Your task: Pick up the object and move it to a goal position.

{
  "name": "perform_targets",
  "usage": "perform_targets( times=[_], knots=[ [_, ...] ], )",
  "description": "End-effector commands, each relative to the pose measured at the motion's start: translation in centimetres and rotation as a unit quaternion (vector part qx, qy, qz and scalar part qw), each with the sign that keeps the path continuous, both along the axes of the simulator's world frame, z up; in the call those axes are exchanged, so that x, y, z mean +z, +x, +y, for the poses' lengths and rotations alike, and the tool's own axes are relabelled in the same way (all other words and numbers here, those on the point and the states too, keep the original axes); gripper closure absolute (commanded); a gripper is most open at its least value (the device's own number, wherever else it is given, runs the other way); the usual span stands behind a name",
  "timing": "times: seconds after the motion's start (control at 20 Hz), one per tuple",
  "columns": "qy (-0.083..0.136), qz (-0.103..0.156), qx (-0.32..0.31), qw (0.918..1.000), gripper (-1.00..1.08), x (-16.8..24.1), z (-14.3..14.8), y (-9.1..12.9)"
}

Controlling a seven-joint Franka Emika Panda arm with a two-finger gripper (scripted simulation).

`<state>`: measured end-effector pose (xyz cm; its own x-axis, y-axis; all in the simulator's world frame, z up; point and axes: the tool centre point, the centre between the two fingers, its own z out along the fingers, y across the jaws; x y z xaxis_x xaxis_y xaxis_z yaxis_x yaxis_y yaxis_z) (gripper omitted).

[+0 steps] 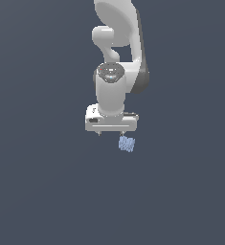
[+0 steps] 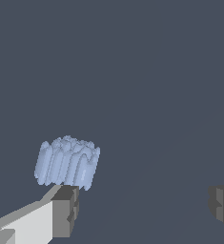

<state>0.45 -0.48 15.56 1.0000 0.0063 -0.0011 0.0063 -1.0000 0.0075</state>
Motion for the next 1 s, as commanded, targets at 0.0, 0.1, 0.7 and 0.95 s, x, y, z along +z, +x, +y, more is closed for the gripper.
perform_targets(
  times=[0.0, 0.1, 0.7, 0.95],
  knots=[
    [0.000, 0.000, 0.010, 1.0000, -0.92, -0.1, 0.1, 0.0],
    [-0.001, 0.001, 0.022, 0.9998, -0.92, -0.2, 0.2, 0.0],
    [-0.002, 0.004, 0.161, 0.9869, -0.92, -1.5, 1.8, -0.2],
    [-0.002, 0.005, 0.239, 0.9710, -0.92, -2.2, 2.7, -0.4]
  ],
)
